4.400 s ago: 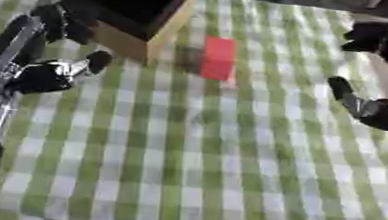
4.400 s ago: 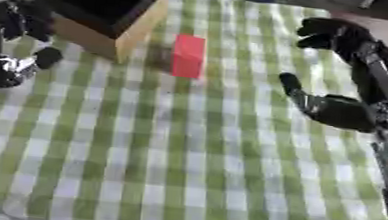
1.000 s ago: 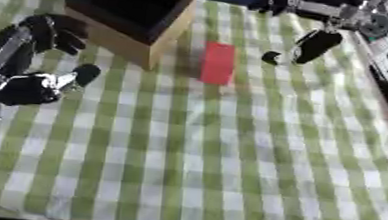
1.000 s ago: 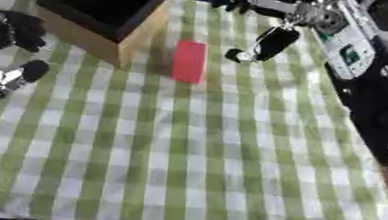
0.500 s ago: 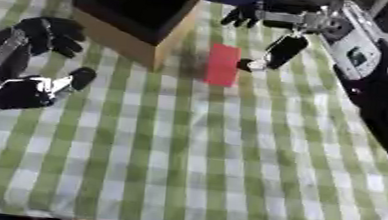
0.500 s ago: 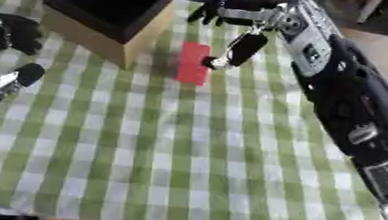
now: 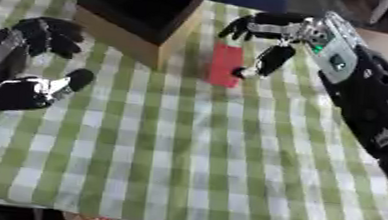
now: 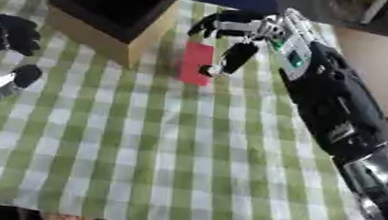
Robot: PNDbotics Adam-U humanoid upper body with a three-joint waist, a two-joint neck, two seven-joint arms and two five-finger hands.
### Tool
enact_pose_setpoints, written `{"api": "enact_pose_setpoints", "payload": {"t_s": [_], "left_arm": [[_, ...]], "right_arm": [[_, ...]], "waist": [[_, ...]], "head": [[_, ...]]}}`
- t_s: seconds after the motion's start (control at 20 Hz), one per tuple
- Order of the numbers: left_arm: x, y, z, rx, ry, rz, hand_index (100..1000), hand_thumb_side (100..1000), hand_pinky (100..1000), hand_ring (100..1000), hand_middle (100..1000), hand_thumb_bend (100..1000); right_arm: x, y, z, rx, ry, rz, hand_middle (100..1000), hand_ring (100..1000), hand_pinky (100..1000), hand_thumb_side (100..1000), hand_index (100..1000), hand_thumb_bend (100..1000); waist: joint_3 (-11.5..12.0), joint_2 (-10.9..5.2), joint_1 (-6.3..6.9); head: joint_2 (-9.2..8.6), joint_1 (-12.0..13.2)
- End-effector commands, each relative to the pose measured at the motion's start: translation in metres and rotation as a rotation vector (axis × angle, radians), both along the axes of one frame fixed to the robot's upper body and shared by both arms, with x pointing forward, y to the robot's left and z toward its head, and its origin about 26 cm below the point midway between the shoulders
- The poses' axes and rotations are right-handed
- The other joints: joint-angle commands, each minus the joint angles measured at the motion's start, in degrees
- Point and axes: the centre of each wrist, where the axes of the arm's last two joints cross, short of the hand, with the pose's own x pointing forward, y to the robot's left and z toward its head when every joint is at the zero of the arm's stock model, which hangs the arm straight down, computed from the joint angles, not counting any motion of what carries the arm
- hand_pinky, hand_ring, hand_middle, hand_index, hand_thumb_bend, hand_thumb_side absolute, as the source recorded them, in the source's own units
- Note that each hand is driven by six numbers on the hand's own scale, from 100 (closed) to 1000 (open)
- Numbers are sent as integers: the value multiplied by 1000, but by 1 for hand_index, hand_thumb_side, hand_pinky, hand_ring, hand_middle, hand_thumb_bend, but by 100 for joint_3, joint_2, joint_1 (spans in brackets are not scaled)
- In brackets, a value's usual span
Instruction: Pick up objects on the table and place them in the box.
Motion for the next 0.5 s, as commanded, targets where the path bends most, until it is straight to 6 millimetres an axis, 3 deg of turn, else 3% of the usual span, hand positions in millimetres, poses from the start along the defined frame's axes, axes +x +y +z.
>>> {"api": "enact_pose_setpoints", "payload": {"t_s": [0.05, 0.5], "left_arm": [[0, -2, 9, 5, -27, -14, 792, 474, 678, 673, 659, 579], [0, -3, 9, 6, -26, -19, 792, 474, 679, 673, 659, 580]], "right_arm": [[3, -8, 14, 10, -31, -33, 909, 894, 835, 380, 961, 302], [8, -14, 10, 35, 12, -94, 907, 892, 834, 395, 962, 292]], "waist": [[19, -86, 20], [78, -88, 14]], "head": [[13, -16], [6, -29]]}}
